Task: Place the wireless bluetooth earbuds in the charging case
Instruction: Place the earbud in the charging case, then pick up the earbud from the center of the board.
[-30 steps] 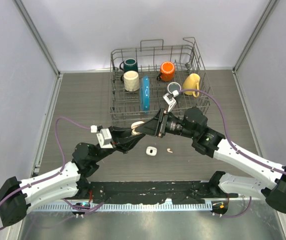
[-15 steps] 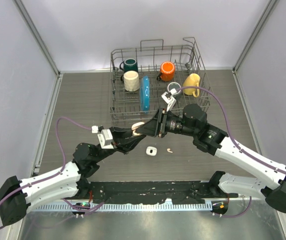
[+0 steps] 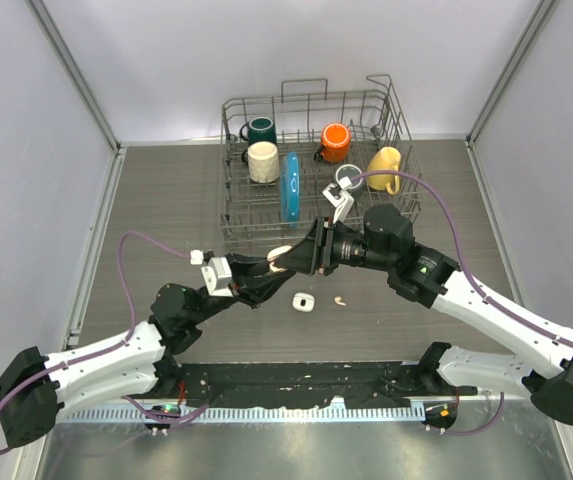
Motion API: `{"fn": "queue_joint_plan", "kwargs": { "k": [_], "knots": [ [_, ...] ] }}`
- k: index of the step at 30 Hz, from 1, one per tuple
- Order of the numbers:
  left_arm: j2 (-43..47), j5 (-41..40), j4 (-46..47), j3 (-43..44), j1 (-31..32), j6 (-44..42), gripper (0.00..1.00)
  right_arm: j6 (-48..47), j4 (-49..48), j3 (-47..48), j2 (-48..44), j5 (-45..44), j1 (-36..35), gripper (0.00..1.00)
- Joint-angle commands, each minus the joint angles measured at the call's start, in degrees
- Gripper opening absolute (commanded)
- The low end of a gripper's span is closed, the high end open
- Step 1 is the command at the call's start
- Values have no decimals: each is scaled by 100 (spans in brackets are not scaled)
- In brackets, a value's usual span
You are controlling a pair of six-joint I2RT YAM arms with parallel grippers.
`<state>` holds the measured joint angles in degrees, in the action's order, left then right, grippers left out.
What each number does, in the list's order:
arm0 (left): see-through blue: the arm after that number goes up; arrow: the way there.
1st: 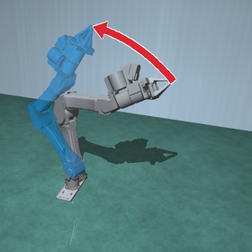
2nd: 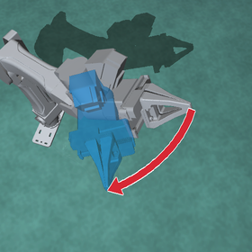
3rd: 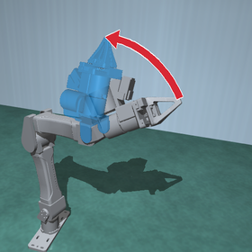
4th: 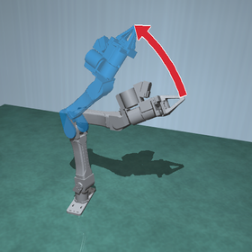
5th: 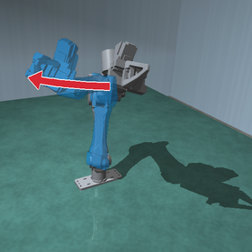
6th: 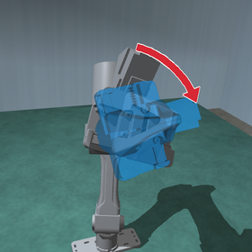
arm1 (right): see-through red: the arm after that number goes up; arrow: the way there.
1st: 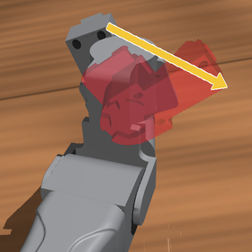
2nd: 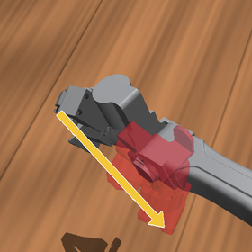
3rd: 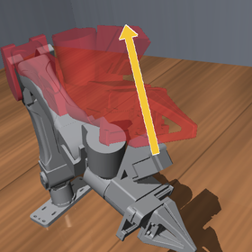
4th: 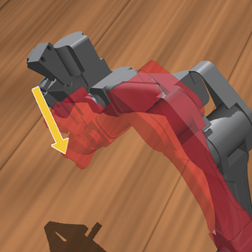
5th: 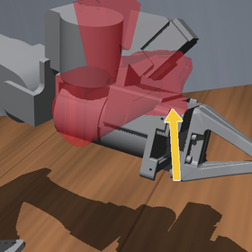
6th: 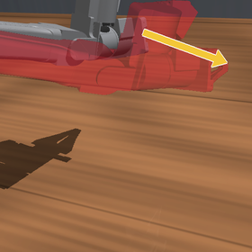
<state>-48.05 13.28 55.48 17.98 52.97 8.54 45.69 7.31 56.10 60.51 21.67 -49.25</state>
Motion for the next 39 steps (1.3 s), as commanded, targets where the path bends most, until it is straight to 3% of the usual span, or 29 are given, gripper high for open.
{"fn": "queue_joint_plan", "kwargs": {
  "k": [1, 2, 9, 18, 22, 26, 31, 39],
  "knots": [
    [-12, -290, 6, 145, -32, 70, 0, -588, 183, 174, -48, -5, -58, 38],
    [-11, -299, 6, 119, -32, 61, 0, -588, 174, 165, -83, -101, -58, 47],
    [191, -440, -134, -4, -32, 8, 0, -535, -1, 7, -557, -917, -58, 70],
    [454, -511, -204, -154, -32, -1, 0, -605, 77, -222, -1199, -1893, -49, 77],
    [516, -484, -222, -172, -32, -18, 0, -360, 935, -257, -1375, -3278, -40, 76],
    [604, -458, -257, -181, -32, -27, 0, -254, 1755, -292, -1288, -3933, 30, 66],
    [858, -493, -468, -163, -32, -80, 0, -596, 2274, -503, -1033, -3697, 65, 52],
    [1158, -660, -767, -224, -32, -168, 0, -931, 2583, -1197, -24, -3354, 65, 45]
  ]
}}
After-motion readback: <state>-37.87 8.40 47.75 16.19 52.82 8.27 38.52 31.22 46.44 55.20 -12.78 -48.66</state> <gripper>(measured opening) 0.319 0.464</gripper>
